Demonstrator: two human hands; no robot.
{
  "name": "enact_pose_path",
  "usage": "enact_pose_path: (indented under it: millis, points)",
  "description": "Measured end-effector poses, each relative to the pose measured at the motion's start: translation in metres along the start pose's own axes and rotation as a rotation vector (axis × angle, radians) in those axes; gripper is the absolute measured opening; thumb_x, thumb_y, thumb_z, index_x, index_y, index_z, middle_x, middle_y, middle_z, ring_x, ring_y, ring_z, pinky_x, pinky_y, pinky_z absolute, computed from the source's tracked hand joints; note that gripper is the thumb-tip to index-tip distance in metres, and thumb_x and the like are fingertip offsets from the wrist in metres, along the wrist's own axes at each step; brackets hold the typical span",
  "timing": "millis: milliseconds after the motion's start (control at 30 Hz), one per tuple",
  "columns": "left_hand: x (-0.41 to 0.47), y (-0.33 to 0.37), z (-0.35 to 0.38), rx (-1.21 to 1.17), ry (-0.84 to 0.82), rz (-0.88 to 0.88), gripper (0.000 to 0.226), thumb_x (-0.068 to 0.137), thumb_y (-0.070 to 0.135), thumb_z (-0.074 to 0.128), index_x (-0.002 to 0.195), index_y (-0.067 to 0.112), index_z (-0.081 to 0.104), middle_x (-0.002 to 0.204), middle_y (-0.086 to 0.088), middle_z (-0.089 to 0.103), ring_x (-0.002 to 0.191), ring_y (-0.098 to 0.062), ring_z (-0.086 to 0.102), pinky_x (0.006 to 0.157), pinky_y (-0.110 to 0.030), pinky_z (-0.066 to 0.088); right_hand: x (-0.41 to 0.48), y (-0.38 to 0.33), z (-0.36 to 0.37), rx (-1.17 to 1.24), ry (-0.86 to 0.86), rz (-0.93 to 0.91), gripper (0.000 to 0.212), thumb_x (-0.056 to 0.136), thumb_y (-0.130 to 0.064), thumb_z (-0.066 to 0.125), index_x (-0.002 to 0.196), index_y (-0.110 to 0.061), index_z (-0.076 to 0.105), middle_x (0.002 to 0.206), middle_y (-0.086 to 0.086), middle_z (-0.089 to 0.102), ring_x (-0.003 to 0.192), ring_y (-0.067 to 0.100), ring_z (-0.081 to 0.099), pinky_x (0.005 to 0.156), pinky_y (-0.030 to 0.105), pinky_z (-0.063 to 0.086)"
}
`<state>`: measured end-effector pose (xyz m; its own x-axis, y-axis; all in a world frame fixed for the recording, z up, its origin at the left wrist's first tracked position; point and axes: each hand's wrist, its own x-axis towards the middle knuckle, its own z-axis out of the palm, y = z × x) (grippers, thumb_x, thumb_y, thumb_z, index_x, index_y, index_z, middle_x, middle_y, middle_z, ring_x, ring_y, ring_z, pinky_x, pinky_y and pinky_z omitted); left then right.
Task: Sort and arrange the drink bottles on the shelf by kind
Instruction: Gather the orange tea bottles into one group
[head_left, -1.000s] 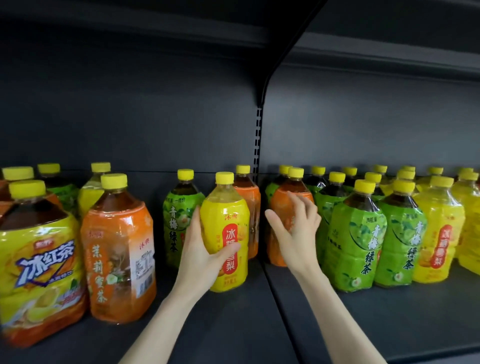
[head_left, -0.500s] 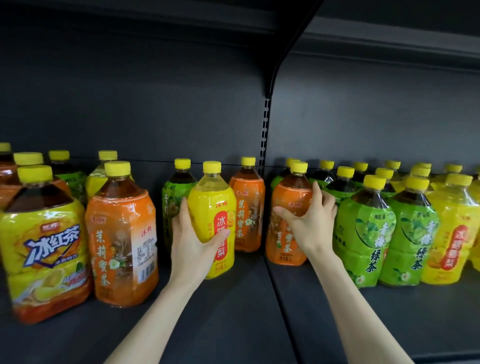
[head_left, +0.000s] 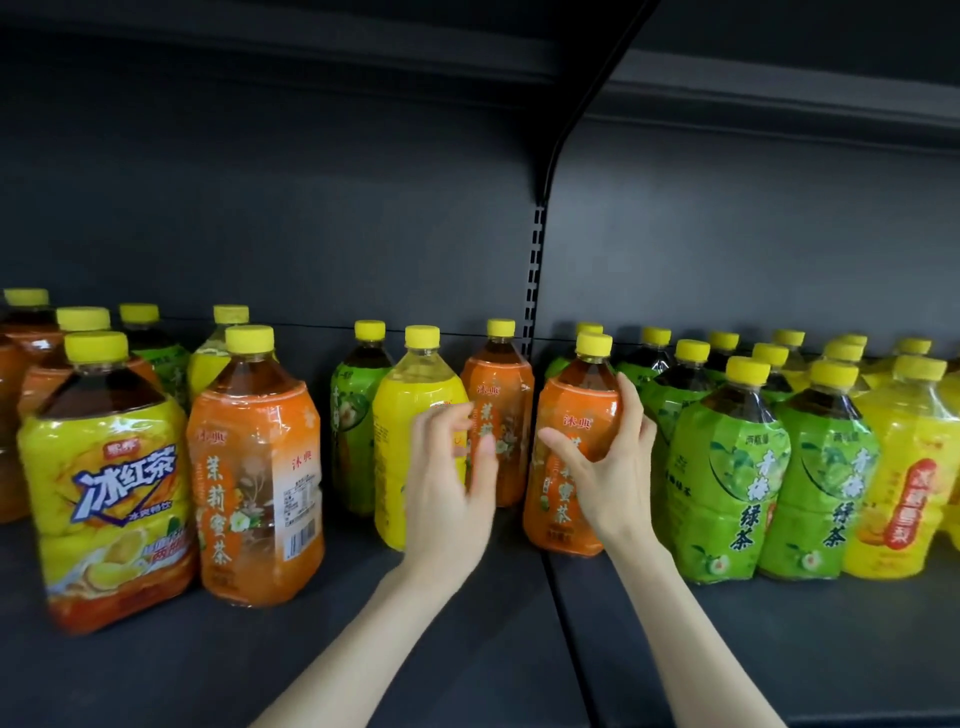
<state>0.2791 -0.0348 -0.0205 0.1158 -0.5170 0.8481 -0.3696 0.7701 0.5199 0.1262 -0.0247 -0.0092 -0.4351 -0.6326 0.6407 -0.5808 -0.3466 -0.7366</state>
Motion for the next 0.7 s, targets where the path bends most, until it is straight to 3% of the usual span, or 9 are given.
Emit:
enact_pose_path:
  millis: [67,167,267,333,467,533,700]
  points:
    - [0.016,0.01,0.021,-0.095,-0.061,-0.045,0.034,0.095,0.022,0.048,0.127,0.01,0.048,0.124,-0.001,0.05,0.113,-0.006,0.05,0.093,-0.015,0.043,-0.001,0.005,0.0,0.004,0.013,0.003,0.093,0.074,-0.047,0.073,0.148,-0.037,0.016,0.143,0.011,0.027,0.115,0.022,0.045,0.094,0.032,0.042]
    - [0.053,0.015,0.054,-0.095,-0.105,-0.198,0.051,0.099,0.025,0.041,0.144,0.008,0.026,0.149,-0.007,0.03,0.137,-0.017,0.029,0.105,-0.014,0.022,0.0,0.011,-0.003,-0.016,0.035,0.0,0.091,0.074,-0.055,0.065,0.147,-0.042,0.011,0.144,0.011,0.025,0.125,0.03,0.043,0.103,0.046,0.042]
    - [0.088,0.008,0.081,-0.064,-0.174,-0.399,0.066,0.099,0.032,0.041,0.149,0.004,0.008,0.158,-0.013,0.008,0.146,-0.025,0.005,0.115,-0.032,0.007,0.002,0.017,-0.008,-0.058,0.051,-0.008,0.088,0.077,-0.056,0.061,0.145,-0.044,0.007,0.147,0.012,0.024,0.126,0.033,0.043,0.102,0.052,0.042]
    - [0.102,-0.001,0.091,0.038,-0.228,-0.501,0.071,0.098,0.037,0.041,0.148,0.0,0.006,0.157,-0.019,0.009,0.146,-0.029,0.002,0.115,-0.036,0.001,0.002,0.02,-0.009,-0.08,0.049,-0.028,0.083,0.08,-0.056,0.058,0.143,-0.048,0.005,0.149,0.011,0.023,0.126,0.033,0.044,0.099,0.051,0.044]
    - [0.103,-0.012,0.094,0.277,-0.253,-0.393,0.064,0.096,0.039,0.045,0.142,-0.003,0.027,0.144,-0.022,0.035,0.134,-0.036,0.029,0.11,-0.041,0.022,0.002,0.024,-0.009,-0.101,0.053,-0.063,0.079,0.083,-0.057,0.053,0.144,-0.046,0.004,0.151,0.009,0.025,0.131,0.03,0.043,0.1,0.049,0.045]
    - [0.098,-0.009,0.093,0.32,-0.253,-0.297,0.061,0.094,0.041,0.047,0.137,-0.001,0.036,0.137,-0.02,0.04,0.128,-0.035,0.034,0.105,-0.039,0.028,0.001,0.025,-0.008,-0.1,0.06,-0.061,0.08,0.083,-0.055,0.055,0.147,-0.042,0.008,0.15,0.009,0.028,0.13,0.028,0.043,0.101,0.047,0.044]
    - [0.08,0.008,0.091,0.285,-0.251,-0.115,0.05,0.093,0.043,0.048,0.122,0.002,0.047,0.122,-0.017,0.05,0.116,-0.032,0.045,0.091,-0.039,0.038,-0.001,0.022,-0.012,-0.067,0.082,-0.025,0.087,0.084,-0.045,0.063,0.146,-0.042,0.002,0.151,0.008,0.029,0.131,0.023,0.041,0.097,0.027,0.035]
